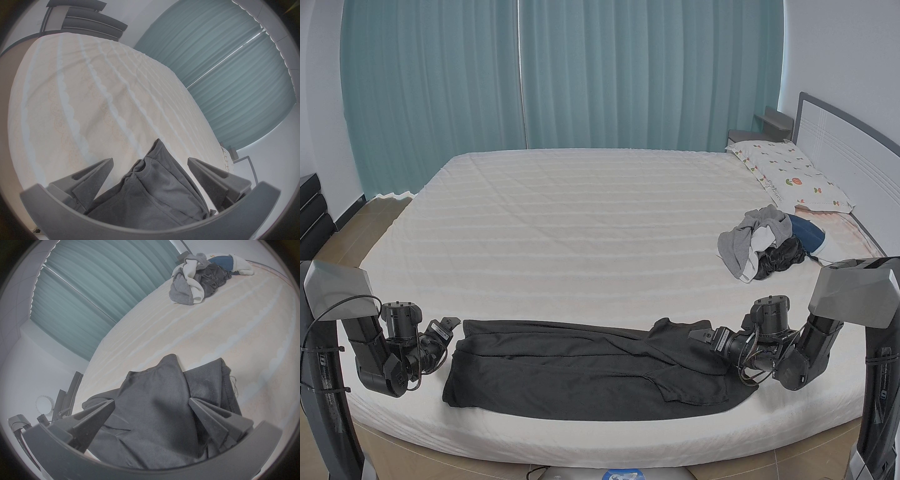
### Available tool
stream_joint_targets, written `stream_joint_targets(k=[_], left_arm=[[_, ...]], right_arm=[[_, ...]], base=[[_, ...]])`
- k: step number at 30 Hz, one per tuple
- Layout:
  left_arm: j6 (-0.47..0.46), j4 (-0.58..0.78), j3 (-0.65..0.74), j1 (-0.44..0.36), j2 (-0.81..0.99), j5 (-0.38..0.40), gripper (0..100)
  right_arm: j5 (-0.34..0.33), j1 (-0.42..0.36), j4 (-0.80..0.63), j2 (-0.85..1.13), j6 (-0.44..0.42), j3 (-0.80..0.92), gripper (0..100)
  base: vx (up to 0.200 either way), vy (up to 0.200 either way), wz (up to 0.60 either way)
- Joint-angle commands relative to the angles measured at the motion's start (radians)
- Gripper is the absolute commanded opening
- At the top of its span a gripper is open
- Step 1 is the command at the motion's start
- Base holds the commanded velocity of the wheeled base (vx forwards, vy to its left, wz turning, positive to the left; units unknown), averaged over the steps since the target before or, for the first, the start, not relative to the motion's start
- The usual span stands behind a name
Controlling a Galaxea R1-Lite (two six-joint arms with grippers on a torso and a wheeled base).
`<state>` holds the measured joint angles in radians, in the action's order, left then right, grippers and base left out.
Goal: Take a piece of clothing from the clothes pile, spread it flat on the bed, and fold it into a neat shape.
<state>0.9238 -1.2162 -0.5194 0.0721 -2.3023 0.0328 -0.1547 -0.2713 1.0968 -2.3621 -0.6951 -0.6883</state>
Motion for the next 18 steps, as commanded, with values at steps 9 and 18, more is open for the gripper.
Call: stream_joint_targets(k=[9, 18], left_arm=[[0.001, 0.0, -0.005, -0.002, -0.008, -0.002, 100], [0.0, 0.0, -0.005, -0.002, -0.009, -0.002, 100]], right_arm=[[-0.009, 0.004, 0.009, -0.025, 0.005, 0.0, 0], [-0.132, 0.061, 0.051, 0.064, 0.023, 0.128, 0]], base=[[0.0, 0.0, 0.0], [0.0, 0.0, 0.0]])
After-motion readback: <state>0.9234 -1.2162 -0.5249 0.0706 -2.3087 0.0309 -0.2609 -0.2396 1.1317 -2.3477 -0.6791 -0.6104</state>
